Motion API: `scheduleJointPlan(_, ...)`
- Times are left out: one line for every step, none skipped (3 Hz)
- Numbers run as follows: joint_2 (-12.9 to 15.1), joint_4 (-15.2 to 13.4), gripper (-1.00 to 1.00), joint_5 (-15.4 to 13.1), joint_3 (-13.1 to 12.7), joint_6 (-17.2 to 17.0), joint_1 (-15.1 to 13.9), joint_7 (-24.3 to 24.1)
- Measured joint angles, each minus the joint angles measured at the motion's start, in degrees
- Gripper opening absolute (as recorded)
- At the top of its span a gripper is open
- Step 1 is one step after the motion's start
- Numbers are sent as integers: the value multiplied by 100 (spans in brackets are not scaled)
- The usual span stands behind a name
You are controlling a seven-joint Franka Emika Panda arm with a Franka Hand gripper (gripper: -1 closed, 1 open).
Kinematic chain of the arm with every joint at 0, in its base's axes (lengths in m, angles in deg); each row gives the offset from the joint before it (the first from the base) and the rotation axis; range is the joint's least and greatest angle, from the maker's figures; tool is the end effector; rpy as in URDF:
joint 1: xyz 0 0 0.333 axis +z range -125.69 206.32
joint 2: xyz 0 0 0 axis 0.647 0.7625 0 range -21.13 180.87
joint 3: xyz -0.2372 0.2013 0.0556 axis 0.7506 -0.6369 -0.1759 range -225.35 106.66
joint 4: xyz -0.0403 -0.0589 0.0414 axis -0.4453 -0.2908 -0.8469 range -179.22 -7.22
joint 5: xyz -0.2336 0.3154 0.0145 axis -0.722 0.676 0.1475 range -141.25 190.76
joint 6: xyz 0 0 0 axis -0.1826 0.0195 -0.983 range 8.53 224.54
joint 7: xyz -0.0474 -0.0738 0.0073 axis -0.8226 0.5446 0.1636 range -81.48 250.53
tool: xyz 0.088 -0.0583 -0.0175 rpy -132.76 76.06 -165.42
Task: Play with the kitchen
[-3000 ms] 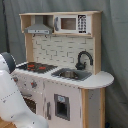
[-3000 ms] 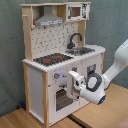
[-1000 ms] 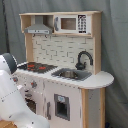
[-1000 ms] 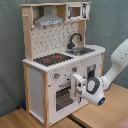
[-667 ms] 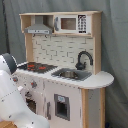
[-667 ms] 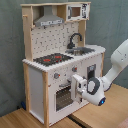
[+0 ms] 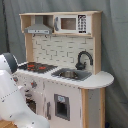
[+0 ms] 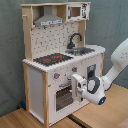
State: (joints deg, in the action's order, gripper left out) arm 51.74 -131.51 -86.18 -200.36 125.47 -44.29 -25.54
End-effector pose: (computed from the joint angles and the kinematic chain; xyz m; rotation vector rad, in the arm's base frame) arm 0.3482 0.4175 0.2201 1.6614 0.7789 1.7110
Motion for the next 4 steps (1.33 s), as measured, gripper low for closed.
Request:
scheduleJointPlan(260, -1, 100, 163, -4, 0, 0, 526)
scheduleJointPlan(295, -49, 100, 460, -61, 18, -2, 705)
scheduleJointPlan(296, -49, -100, 471, -60, 18, -4, 705)
scheduleJointPlan(381, -35, -100, 697, -69, -14, -45, 698)
